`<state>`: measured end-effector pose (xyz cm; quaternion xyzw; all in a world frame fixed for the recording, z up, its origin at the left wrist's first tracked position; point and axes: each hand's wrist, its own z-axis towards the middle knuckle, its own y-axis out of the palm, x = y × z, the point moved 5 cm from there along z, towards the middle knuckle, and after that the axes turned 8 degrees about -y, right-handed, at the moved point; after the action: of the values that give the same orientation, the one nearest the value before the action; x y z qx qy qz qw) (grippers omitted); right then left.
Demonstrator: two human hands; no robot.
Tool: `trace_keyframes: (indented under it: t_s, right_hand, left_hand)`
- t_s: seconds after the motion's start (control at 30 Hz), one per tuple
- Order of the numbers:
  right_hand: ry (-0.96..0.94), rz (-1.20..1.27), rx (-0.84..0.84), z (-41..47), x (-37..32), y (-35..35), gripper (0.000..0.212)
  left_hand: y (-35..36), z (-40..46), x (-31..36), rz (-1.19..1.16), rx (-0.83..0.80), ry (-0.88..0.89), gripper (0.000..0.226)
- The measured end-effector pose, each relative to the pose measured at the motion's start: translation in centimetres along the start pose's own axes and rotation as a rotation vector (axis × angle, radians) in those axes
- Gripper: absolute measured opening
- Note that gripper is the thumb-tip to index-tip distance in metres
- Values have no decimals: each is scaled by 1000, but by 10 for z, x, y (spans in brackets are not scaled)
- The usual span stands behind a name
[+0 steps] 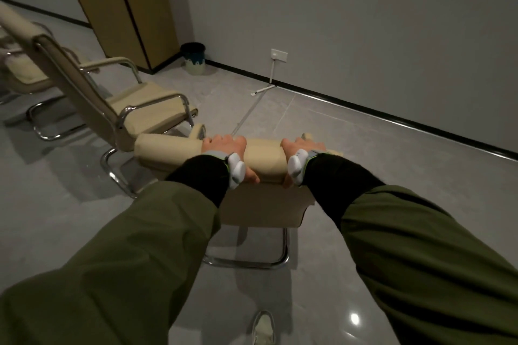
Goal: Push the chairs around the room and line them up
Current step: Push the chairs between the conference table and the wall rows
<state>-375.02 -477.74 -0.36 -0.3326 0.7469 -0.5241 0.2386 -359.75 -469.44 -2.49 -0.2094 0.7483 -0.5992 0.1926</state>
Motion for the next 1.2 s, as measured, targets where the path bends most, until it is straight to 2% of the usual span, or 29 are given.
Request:
trace_keyframes:
  t_s: [0.2,0.3,0.53,0.8,1.07,1.2]
  right_hand:
    - [-29,-57,8,-12,-15,8,80]
    - [-58,-66,19,-14,-17,12,76]
    - [-147,-94,-3,-7,-11,16,86]
    - [-350,-96,22,-19,-4,19,71]
    - [-530,-159,44,-54,-10,21,66]
    - [-563,-197,49,-69,-14,26,70]
  left_hand:
    - [10,-24,-15,-39,-1,-14,84]
    - [11,-32,-16,-36,17,-28,81]
    - [13,-45,-14,-25,19,-135,87]
    - [7,-79,-1,-35,-75,-305,95]
    - [24,-136,9,-101,-90,-477,97]
    - [32,-163,19,-108,-84,-539,97]
